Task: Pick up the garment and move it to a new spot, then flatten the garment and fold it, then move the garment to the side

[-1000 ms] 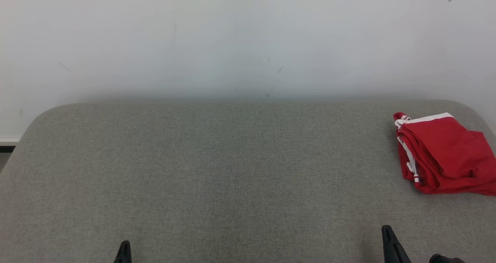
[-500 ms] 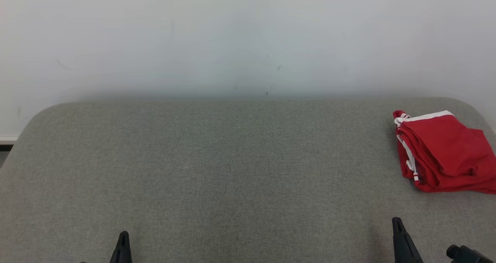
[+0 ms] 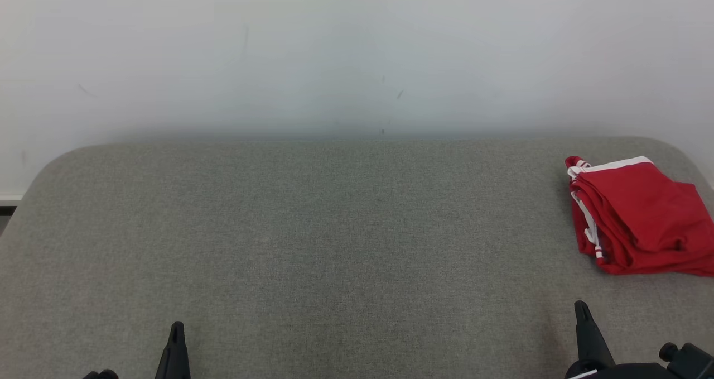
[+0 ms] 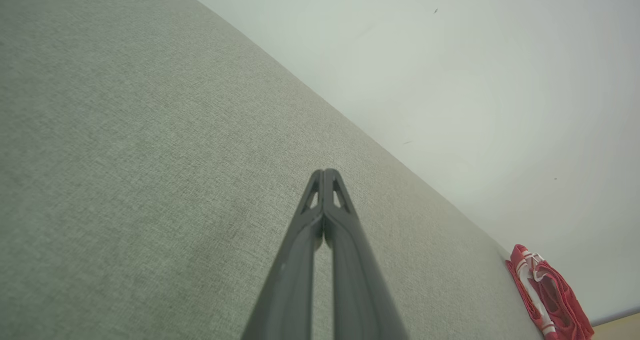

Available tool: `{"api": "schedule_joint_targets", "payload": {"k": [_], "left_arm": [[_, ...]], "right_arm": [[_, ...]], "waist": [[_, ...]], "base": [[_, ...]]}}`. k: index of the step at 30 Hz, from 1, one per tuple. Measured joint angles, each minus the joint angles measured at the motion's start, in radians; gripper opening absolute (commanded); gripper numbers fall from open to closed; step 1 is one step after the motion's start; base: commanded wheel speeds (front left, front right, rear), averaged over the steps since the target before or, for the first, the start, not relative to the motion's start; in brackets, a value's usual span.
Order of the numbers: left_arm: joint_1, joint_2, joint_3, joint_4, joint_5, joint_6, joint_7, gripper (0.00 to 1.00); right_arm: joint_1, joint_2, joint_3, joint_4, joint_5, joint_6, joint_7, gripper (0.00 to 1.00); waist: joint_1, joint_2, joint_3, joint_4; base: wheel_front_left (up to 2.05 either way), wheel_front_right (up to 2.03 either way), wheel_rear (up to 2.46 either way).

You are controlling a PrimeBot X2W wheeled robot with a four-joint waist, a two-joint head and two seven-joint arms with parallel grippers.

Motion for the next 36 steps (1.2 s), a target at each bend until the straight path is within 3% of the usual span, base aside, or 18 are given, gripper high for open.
{"api": "schedule_joint_targets", "payload": {"k": [36], "left_arm": [[-0.079,-0.001,-0.009,0.009,-0.451,-0.009,0.080,0.00]], "right_arm": [[-0.096,-0.005,-0.080,0.027,0.406,0.000,0.137,0.00]], "waist": [[0.0000,0.0000,0.021,-0.008]], "base": [[0.00,0.00,0.00]]}}
